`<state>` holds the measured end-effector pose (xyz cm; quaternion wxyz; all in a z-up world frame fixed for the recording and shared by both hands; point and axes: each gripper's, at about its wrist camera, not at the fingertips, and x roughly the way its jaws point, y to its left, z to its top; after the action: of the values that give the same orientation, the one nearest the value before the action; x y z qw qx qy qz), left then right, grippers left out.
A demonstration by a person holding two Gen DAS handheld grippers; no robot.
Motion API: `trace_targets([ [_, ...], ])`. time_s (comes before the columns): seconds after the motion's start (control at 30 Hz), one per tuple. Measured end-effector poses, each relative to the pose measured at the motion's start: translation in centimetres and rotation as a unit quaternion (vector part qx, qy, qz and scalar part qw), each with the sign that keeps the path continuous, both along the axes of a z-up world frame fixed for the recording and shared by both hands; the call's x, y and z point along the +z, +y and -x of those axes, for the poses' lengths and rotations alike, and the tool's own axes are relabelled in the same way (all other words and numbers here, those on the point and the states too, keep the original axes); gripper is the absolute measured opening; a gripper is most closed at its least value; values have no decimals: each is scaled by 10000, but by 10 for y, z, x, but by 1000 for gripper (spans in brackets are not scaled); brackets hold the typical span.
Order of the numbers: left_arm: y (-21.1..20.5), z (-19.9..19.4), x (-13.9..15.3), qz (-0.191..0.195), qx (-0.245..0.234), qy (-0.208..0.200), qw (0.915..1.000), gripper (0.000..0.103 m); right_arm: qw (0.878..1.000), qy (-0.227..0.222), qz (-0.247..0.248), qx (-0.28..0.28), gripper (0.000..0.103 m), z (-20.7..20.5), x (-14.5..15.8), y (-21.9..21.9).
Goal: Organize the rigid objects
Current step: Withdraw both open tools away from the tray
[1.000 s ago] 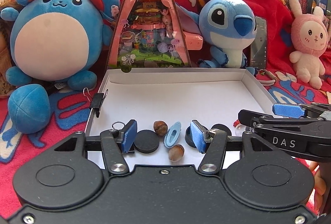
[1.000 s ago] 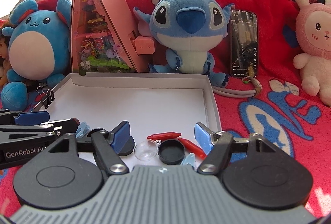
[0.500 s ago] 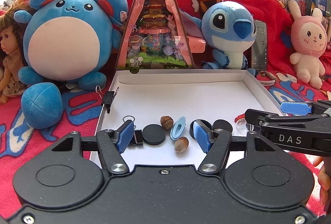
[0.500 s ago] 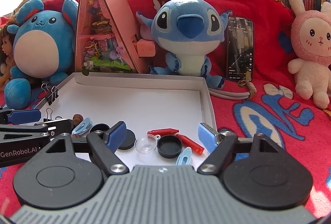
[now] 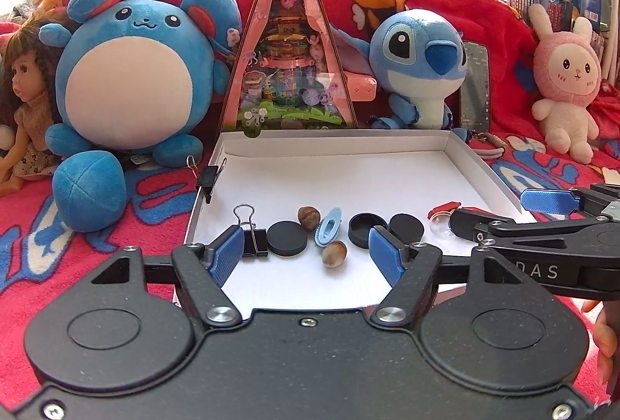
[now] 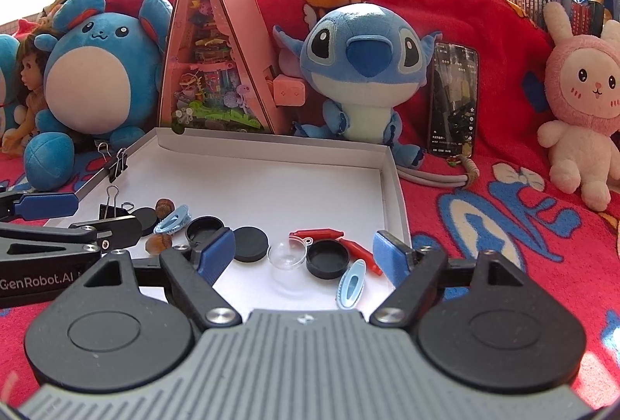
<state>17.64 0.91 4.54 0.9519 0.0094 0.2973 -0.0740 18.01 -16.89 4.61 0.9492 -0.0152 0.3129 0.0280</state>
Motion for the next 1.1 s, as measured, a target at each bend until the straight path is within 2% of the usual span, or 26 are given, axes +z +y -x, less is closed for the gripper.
trace_targets([
  [0.1,2,7,2,35,3,-2,10000,77,10000,-21,-4,-16,88,7,0,-1],
  [0.37,7,26,2,156,-72,23,9999,77,9996,-147,207,134,89,26,0,3],
  [0.83,14,47,3,306,-112,46,9995,79,9998,-156,68,63,90,46,2,0],
  [1.1,17,60,-2,251,-105,17,9996,80,9998,-168,77,3,91,59,-1,-3],
])
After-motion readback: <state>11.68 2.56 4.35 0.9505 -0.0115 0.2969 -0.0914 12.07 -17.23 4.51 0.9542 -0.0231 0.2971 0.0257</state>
